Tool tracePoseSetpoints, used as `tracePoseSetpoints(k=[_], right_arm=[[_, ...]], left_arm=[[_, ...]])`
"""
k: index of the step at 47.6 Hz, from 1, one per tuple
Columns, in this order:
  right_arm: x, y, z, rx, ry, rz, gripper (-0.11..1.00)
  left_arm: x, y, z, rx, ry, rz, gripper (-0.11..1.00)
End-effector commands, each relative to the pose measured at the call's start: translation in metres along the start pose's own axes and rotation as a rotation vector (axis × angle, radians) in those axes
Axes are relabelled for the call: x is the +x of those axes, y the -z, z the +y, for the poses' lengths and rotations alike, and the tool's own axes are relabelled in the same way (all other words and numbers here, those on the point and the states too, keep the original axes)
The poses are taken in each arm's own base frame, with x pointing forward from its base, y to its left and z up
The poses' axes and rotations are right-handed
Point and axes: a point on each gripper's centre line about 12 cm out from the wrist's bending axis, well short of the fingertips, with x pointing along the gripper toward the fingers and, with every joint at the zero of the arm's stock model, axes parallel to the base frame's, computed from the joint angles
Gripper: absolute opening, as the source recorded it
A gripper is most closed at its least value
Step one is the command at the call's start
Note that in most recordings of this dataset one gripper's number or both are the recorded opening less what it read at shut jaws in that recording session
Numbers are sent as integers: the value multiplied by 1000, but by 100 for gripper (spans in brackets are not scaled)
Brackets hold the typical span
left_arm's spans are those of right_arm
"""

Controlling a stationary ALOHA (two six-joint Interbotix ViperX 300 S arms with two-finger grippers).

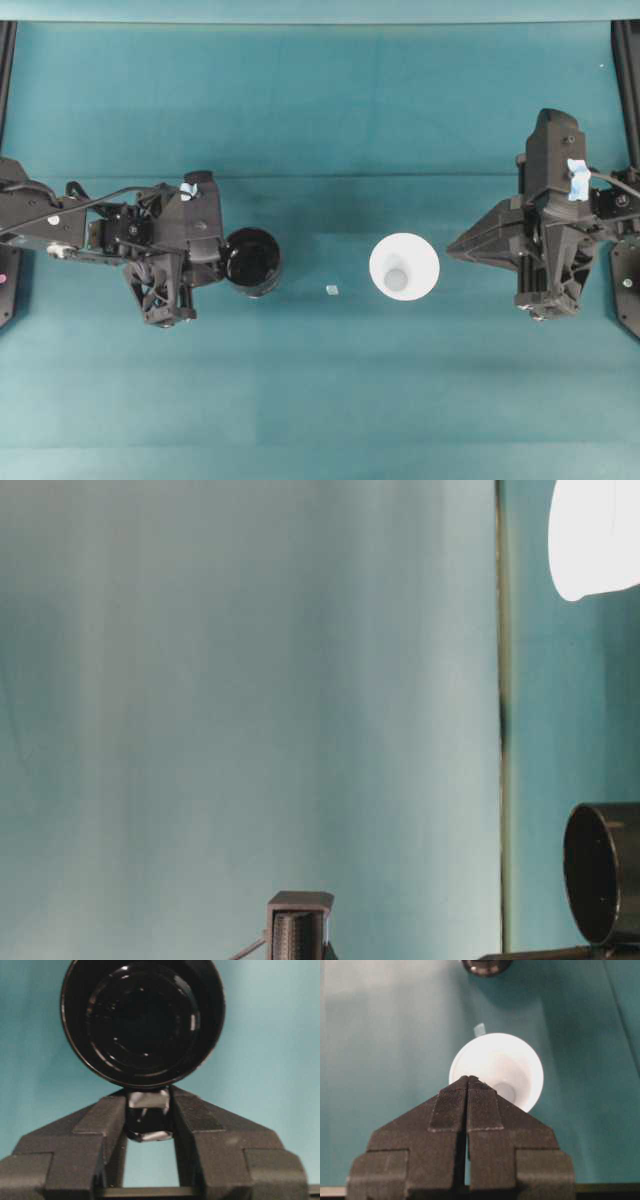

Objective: Put a paper cup into the cup holder on your left arm.
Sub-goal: 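Lower the left gripper onto the black mug rim and close, then slide the held black mug rightward toward the white cup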

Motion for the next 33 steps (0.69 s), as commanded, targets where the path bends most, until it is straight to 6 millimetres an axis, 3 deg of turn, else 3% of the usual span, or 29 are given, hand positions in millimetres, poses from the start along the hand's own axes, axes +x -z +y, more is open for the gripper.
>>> tracePoseSetpoints(k=[1, 8, 15, 33], right_arm=[[-3, -4, 0, 9, 0, -19, -2], [-4, -2, -1, 7, 1, -19, -2], [-4, -1, -1, 8, 2, -16, -2], [-3, 2, -2, 9, 4, -10, -2]], left_arm=[[-4, -23, -3, 29, 8, -75, 29], [-10, -54, -5, 74, 7, -147, 29], [-2, -70, -4, 97, 1, -153, 29], [26, -89, -4, 101, -2, -134, 29]])
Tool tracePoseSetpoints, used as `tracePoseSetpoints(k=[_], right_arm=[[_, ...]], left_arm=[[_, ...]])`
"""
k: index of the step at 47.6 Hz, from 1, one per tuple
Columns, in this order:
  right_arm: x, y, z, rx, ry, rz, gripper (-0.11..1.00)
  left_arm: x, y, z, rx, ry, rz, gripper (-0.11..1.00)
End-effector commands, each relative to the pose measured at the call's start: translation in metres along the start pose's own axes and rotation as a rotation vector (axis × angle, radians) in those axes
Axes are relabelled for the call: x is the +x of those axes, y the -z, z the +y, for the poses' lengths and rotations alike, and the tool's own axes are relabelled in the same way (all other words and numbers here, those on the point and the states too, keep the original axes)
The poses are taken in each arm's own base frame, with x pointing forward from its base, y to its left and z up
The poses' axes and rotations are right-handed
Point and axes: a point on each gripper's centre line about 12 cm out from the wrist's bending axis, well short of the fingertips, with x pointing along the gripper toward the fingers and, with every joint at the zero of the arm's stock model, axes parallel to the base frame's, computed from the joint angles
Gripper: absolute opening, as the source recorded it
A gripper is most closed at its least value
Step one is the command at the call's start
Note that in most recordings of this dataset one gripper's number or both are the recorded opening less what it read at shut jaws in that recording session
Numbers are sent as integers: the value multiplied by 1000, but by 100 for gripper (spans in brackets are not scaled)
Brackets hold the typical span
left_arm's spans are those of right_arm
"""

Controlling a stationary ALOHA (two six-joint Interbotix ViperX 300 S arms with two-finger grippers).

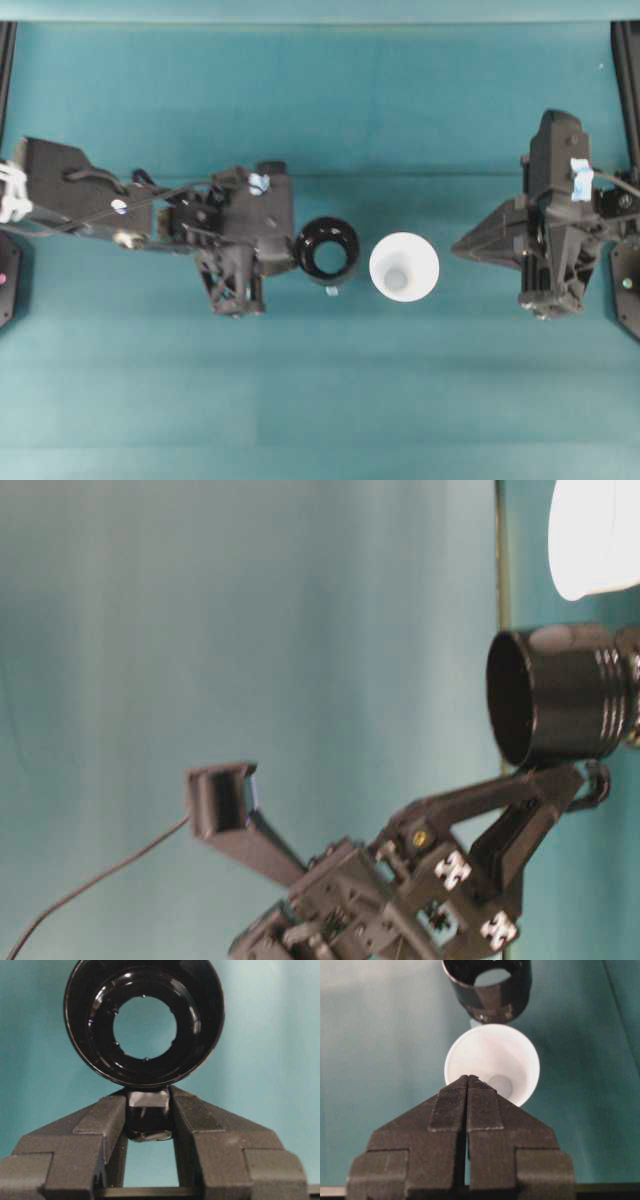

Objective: Put a paper cup into the cup holder on your left arm.
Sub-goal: 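Slide the held black mug rightward toward the white cup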

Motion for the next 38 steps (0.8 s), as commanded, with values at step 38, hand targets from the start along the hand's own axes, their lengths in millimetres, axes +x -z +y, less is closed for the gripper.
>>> tracePoseSetpoints(k=[38], right_arm=[[1, 9, -7, 18, 19, 11, -2]], left_arm=[[25, 12, 0, -7, 0, 55, 29]])
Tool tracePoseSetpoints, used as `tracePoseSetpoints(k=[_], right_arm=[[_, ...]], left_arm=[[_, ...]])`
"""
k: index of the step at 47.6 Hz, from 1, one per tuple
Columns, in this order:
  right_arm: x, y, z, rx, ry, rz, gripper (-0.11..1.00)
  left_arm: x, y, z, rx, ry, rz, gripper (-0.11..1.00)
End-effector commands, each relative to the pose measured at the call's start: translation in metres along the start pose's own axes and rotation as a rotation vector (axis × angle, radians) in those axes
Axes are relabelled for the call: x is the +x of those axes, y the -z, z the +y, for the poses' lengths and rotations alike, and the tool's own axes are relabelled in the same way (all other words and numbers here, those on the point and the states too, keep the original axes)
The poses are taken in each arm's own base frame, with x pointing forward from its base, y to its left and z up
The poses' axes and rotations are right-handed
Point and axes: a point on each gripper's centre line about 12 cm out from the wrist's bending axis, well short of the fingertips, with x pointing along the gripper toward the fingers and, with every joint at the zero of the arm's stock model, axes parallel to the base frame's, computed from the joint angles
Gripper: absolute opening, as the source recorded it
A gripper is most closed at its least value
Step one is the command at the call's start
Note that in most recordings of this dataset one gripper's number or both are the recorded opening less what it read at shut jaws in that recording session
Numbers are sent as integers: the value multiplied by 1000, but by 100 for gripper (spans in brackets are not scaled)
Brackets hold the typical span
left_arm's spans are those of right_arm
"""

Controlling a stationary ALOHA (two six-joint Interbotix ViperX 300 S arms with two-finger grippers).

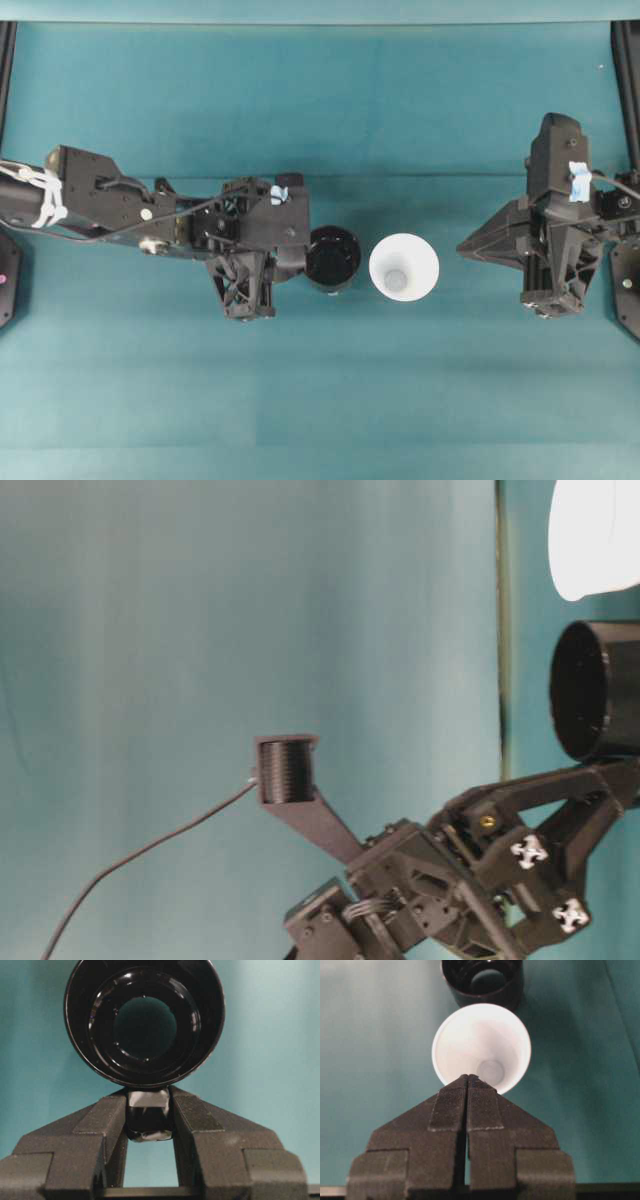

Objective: Put a paper cup into the cup holder on your left arm.
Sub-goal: 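Slide the held black mug rightward toward the white cup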

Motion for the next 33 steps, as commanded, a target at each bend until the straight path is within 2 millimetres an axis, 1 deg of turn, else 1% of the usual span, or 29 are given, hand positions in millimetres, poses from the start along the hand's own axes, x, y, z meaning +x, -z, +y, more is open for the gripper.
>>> tracePoseSetpoints(k=[1, 33], right_arm=[[-2, -5, 0, 8, 1, -19, -2], [-4, 2, -2, 8, 4, -15, -2]], left_arm=[[-1, -5, 0, 0, 0, -17, 29], [0, -5, -1, -1, 1, -22, 29]])
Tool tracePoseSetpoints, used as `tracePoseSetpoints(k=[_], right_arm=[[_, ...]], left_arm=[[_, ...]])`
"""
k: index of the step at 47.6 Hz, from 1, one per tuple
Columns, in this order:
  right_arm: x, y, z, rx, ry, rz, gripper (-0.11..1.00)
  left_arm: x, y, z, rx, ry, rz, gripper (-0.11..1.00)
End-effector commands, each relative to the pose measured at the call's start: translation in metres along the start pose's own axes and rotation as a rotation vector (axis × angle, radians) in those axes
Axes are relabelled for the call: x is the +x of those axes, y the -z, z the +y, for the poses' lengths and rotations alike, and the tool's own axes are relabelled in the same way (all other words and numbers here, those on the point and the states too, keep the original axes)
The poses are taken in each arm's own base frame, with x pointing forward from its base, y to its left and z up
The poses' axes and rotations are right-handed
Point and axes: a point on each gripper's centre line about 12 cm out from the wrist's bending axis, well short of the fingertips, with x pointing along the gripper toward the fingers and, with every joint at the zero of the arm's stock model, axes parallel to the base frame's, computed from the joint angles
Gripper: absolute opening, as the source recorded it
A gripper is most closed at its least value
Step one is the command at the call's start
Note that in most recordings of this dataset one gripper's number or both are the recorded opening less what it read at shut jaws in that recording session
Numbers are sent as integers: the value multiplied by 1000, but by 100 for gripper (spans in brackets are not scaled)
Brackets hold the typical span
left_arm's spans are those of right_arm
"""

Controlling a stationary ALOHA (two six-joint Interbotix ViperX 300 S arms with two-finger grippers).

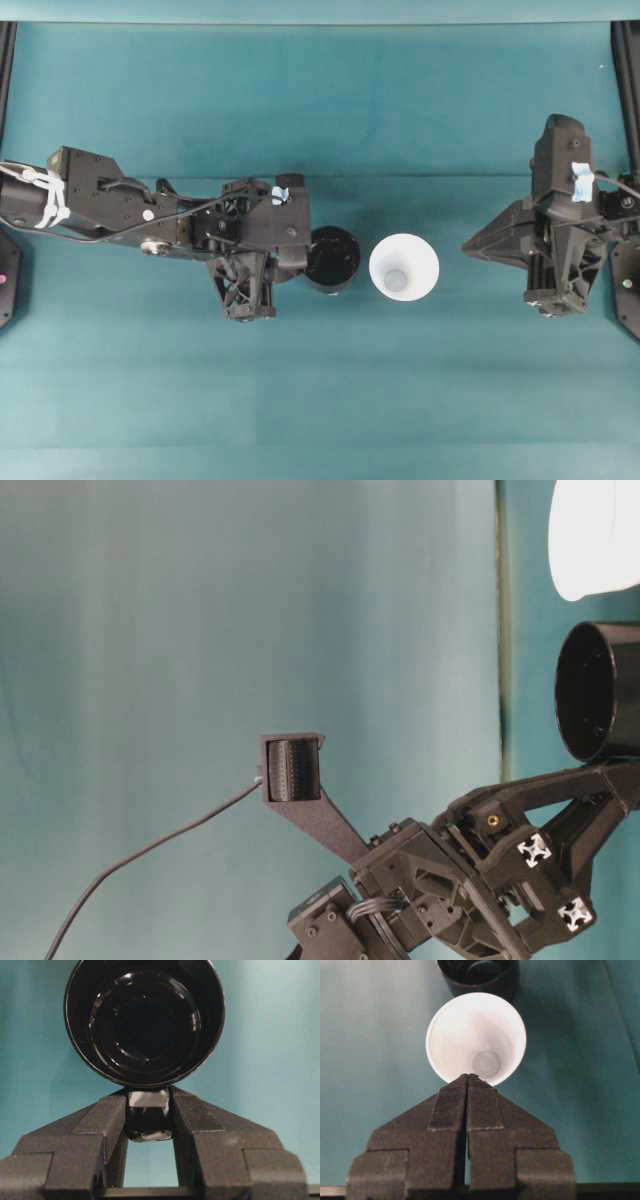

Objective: Put a paper cup into the cup holder on your left arm.
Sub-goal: 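Slide the held black mug rightward toward the white cup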

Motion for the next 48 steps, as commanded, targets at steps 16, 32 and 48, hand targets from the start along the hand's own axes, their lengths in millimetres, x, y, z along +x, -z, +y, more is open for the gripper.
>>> tracePoseSetpoints(k=[16, 32, 48], right_arm=[[-3, -4, 0, 5, -1, -20, -2], [-3, -4, 0, 5, 0, -19, -2], [-2, -3, -1, 7, 2, -18, -2]], left_arm=[[-1, -8, -1, 4, 2, -49, 29], [-1, -5, -3, 7, 4, -8, 41], [-2, -5, -3, 13, 4, -8, 85]])
